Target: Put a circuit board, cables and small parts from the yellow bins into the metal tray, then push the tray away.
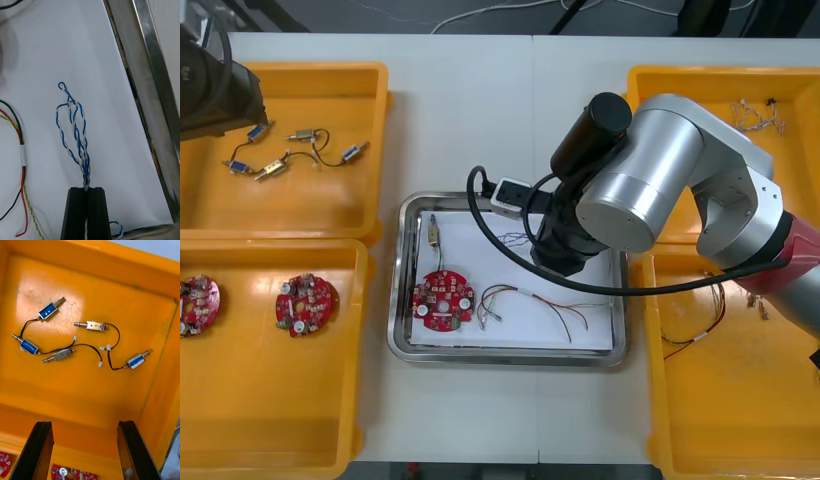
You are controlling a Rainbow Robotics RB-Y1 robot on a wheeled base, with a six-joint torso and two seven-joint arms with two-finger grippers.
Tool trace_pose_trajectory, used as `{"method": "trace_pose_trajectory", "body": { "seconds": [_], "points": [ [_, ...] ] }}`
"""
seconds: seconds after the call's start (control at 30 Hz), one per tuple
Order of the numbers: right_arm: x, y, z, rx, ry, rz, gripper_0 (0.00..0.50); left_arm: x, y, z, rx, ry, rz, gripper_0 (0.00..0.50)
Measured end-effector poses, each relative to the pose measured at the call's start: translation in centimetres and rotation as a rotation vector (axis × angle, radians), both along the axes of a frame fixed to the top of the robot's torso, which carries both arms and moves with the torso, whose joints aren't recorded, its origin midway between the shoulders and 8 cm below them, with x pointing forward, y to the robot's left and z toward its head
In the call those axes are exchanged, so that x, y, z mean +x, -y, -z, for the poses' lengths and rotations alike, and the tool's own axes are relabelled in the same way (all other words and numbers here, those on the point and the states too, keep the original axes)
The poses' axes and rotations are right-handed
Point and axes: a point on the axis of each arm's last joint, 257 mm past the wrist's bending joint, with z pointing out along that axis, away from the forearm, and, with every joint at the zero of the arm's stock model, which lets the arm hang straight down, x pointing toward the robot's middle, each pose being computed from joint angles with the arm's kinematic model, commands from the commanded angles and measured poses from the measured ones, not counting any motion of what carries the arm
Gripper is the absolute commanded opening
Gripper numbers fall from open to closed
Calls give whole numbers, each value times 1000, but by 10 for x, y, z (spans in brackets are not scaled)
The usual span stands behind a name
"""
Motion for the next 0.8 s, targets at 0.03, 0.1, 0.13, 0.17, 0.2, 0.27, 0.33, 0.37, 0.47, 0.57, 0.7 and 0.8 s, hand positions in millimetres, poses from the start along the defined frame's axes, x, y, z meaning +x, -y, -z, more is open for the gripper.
{"method": "trace_pose_trajectory", "body": {
  "seconds": [0.03,0.1,0.13,0.17,0.2,0.27,0.33,0.37,0.47,0.57,0.7,0.8],
  "points": [
    [2,2,3,-16,3,-24,0,1,-3,1,-8,8,-4,500],
    [6,6,7,-55,9,-79,0,1,-9,5,-18,15,-13,500],
    [8,8,9,-69,11,-97,0,0,-12,7,-21,15,-17,500],
    [9,10,11,-80,10,-109,0,-1,-14,9,-20,14,-20,500],
    [11,12,13,-85,9,-111,0,-2,-16,11,-15,11,-20,500],
    [15,16,17,-86,5,-105,4,-3,-19,15,-1,4,-12,500],
    [18,18,20,-93,4,-112,27,-4,-20,18,13,-2,2,500],
    [19,20,22,-99,3,-118,48,-4,-20,19,19,-5,8,500],
    [21,23,26,-107,-4,-126,79,-4,-21,20,22,-6,10,500],
    [22,23,28,-106,-8,-122,302,-3,-25,24,14,-16,-2,500],
    [22,23,28,-105,-8,-123,500,1,-35,34,-7,-30,-31,500],
    [22,22,28,-103,-9,-124,500,7,-42,39,-23,-27,-48,500]
  ]
}}
